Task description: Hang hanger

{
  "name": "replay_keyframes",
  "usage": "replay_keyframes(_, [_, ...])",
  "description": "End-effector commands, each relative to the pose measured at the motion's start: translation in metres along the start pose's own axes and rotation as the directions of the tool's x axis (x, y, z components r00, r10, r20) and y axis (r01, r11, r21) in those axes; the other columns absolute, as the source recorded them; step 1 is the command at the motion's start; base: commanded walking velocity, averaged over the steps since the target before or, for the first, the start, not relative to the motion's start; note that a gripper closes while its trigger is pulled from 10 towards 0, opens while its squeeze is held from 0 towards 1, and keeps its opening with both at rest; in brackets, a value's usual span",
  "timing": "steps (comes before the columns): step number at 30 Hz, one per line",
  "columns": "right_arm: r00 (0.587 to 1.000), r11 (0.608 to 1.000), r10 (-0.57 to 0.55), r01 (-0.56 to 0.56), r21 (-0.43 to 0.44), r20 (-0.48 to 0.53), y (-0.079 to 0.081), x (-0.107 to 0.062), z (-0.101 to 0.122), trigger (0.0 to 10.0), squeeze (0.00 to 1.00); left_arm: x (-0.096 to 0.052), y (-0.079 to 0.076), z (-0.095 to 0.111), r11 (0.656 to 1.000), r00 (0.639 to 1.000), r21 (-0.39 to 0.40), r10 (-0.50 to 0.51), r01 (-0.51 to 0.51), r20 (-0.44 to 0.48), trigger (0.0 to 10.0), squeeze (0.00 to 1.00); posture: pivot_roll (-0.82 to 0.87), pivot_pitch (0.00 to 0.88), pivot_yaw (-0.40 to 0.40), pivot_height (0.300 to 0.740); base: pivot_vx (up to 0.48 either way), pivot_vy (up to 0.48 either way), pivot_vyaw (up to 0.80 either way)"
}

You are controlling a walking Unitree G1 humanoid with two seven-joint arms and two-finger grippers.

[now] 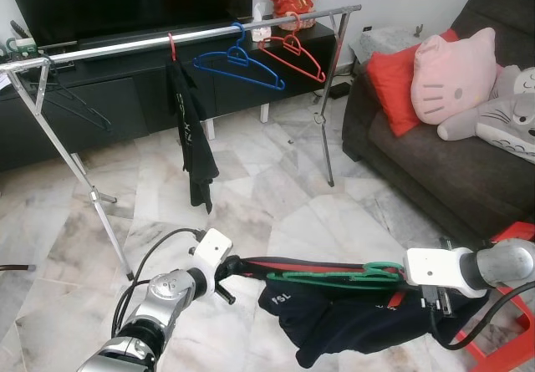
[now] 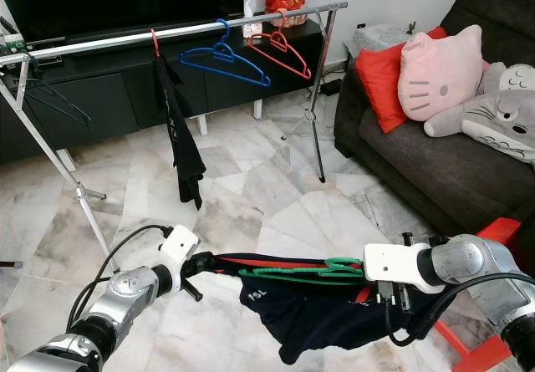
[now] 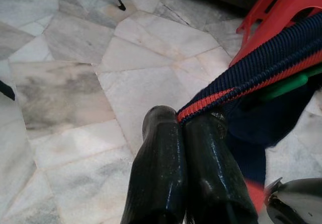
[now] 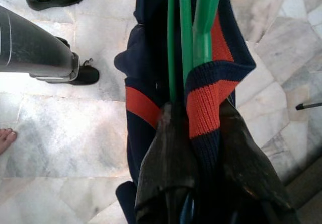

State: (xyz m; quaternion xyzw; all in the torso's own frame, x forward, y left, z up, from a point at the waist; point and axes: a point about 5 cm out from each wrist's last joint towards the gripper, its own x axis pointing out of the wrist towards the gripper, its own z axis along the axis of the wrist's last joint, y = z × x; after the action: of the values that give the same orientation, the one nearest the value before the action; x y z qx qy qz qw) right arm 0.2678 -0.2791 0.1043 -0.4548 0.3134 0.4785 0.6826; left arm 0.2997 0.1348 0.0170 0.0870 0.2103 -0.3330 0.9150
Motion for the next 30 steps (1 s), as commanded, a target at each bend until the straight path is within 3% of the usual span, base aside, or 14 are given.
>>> replay_keyframes(1, [0.996,0.999,-0.013,0.016,0.033,-0.093,0.0,-0.009,-0.018,0.0,0.0,-0.011,0.014,-0.01,0.999,0.997,0.016,0.049,-0.048,-0.051,10.0,0.0,-0.18,0.0,-0.031,0.74,0.0,0.0,0.0])
replay_keyframes(4, [0.985,1.0,-0.018,0.021,0.013,-0.169,0.0,-0.008,-0.028,0.0,0.0,-0.012,0.017,-0.007,0.999,0.998,0.023,0.048,-0.047,-0.046,10.0,0.0,-0.18,0.0,-0.033,0.74,0.0,0.0,0.0])
replay_keyframes(19, [0.981,1.0,-0.001,0.002,0.008,-0.196,0.004,-0.001,-0.03,0.0,0.0,-0.008,0.015,0.007,0.999,1.0,0.041,-0.003,0.003,-0.01,10.0,0.0,-0.19,0.0,-0.034,0.74,0.0,0.0,0.0])
replay_keyframes(26, [0.99,0.999,-0.032,0.036,0.031,-0.135,0.009,0.023,-0.016,0.0,0.0,-0.006,0.014,0.027,0.997,0.995,0.048,-0.059,0.055,0.08,10.0,0.0,-0.18,0.0,-0.038,0.74,0.0,0.0,0.0])
replay_keyframes(30, [0.984,0.987,-0.133,0.142,0.069,-0.114,0.002,0.043,-0.004,0.0,0.0,-0.005,0.009,0.039,0.991,0.982,0.018,-0.136,0.134,0.135,10.0,0.0,-0.17,0.0,-0.036,0.74,0.0,0.0,0.0])
